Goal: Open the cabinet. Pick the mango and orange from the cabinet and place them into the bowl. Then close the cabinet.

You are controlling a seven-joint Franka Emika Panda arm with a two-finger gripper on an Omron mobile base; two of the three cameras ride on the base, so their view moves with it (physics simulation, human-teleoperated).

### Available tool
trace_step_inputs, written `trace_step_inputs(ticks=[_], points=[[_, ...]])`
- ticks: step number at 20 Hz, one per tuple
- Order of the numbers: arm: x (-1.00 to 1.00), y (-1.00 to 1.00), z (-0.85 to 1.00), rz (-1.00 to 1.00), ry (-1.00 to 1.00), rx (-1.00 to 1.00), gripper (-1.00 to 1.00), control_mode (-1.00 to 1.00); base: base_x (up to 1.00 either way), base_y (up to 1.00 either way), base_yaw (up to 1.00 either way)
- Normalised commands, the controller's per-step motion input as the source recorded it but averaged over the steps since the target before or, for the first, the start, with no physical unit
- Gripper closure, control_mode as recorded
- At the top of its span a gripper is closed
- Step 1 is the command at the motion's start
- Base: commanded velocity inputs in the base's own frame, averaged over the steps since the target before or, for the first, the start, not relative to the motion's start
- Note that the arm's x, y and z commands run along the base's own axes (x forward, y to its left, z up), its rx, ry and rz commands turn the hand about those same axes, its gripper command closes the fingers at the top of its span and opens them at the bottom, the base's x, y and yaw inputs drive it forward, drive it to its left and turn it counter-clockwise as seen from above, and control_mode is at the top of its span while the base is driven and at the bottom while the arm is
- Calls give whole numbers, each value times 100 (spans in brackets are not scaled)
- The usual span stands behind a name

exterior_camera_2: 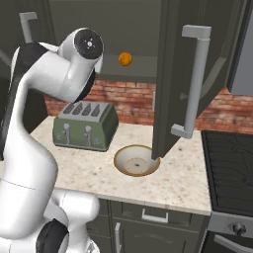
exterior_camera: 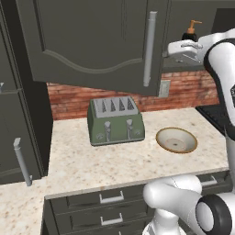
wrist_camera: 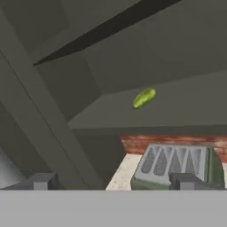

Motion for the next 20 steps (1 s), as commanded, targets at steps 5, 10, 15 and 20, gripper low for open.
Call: trace_step_inputs(ticks=[5,10,15,20], points=[[39,0,-6,26,0,0,-100,-100,0,0,0],[37,0,-9,25,0,0,-100,-100,0,0,0],[22,11,-7,25,-3,0,-100,-100,0,0,0],[2,40,-18,26,-4,0,-100,-100,0,0,0]])
